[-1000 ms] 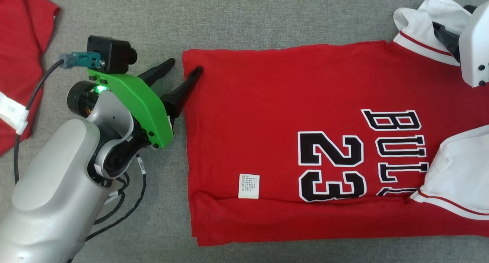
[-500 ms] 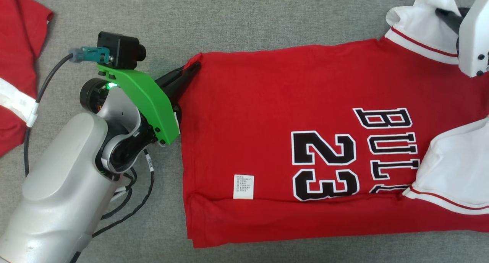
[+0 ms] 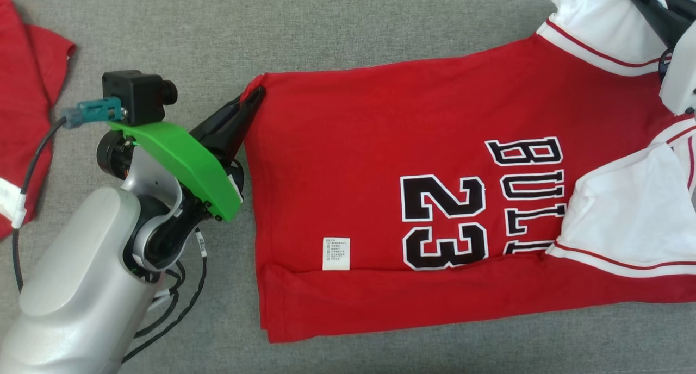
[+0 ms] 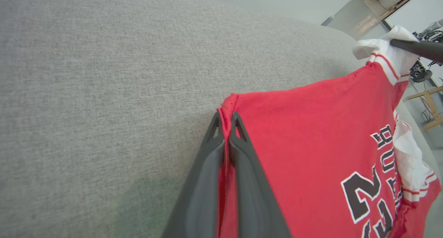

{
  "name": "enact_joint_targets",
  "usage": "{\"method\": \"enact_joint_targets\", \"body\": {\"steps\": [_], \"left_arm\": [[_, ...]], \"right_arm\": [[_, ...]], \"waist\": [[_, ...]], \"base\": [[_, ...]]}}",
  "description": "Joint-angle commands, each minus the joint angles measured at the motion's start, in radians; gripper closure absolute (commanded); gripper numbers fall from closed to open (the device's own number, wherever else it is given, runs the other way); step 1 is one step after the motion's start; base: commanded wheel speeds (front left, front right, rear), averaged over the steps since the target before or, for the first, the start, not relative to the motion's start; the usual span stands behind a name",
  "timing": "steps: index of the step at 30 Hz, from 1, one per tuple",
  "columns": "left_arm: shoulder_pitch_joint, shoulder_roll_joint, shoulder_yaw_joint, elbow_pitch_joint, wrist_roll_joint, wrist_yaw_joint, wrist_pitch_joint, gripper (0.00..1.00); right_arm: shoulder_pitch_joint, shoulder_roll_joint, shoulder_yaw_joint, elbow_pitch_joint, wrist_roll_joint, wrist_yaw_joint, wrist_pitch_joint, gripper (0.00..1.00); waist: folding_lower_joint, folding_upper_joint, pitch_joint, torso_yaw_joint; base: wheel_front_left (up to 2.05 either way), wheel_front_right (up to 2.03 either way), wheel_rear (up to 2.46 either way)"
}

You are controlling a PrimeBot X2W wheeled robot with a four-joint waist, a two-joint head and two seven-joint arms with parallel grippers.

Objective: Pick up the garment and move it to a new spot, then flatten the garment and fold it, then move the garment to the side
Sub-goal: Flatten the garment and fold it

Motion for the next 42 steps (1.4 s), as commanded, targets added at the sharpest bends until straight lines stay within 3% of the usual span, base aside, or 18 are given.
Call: {"method": "enact_joint_targets", "body": {"steps": [1, 14, 26, 37, 38, 39, 40, 41, 42], "left_arm": [[0.023, 0.007, 0.005, -0.016, 0.007, 0.004, -0.016, 1.00], [0.240, 0.037, 0.023, -0.150, 0.008, 0.047, -0.138, 1.00], [0.391, 0.040, 0.030, -0.195, 0.002, 0.084, -0.220, 1.00], [0.441, 0.053, 0.012, -0.155, 0.037, 0.069, -0.272, 1.00], [0.450, 0.057, 0.011, -0.147, 0.047, 0.076, -0.281, 0.95], [0.460, 0.058, 0.007, -0.141, 0.057, 0.077, -0.291, 0.54], [0.470, 0.057, 0.003, -0.136, 0.063, 0.077, -0.299, 0.30], [0.482, 0.058, -0.001, -0.129, 0.067, 0.080, -0.304, 0.07], [0.502, 0.058, -0.011, -0.117, 0.068, 0.086, -0.302, 0.00]], "right_arm": [[0.032, -0.008, -0.009, -0.012, -0.006, -0.001, -0.039, 1.00], [0.334, 0.032, -0.026, -0.074, -0.042, -0.001, -0.351, 1.00], [0.452, 0.055, 0.046, -0.006, -0.078, -0.001, -0.521, 1.00], [0.559, 0.068, 0.034, 0.002, -0.059, -0.001, -0.602, 1.00], [0.569, 0.073, 0.038, 0.002, -0.063, -0.001, -0.606, 0.69], [0.582, 0.074, 0.044, 0.003, -0.070, -0.001, -0.606, 0.16], [0.592, 0.074, 0.047, 0.005, -0.073, -0.001, -0.602, 0.01], [0.603, 0.076, 0.049, 0.007, -0.073, -0.001, -0.596, 0.00], [0.625, 0.077, 0.050, 0.015, -0.067, -0.001, -0.580, 0.00]], "waist": [[-0.0001, -0.0001, -0.019, -0.015], [-0.0001, -0.0001, -0.088, -0.056], [-0.0001, -0.0001, -0.128, -0.062], [-0.0001, -0.0001, -0.159, -0.064], [-0.0001, -0.0001, -0.165, -0.068], [-0.0001, -0.0001, -0.170, -0.071], [-0.0001, -0.0001, -0.174, -0.074], [-0.0001, -0.0001, -0.179, -0.076], [-0.0001, -0.0001, -0.187, -0.078]], "base": [[0.00, 0.00, 0.00], [0.00, 0.00, 0.00], [0.00, 0.00, 0.00], [0.00, 0.00, 0.00], [0.00, 0.00, 0.00], [0.00, 0.00, 0.00], [0.00, 0.00, 0.00], [0.00, 0.00, 0.00], [0.00, 0.00, 0.00]]}}
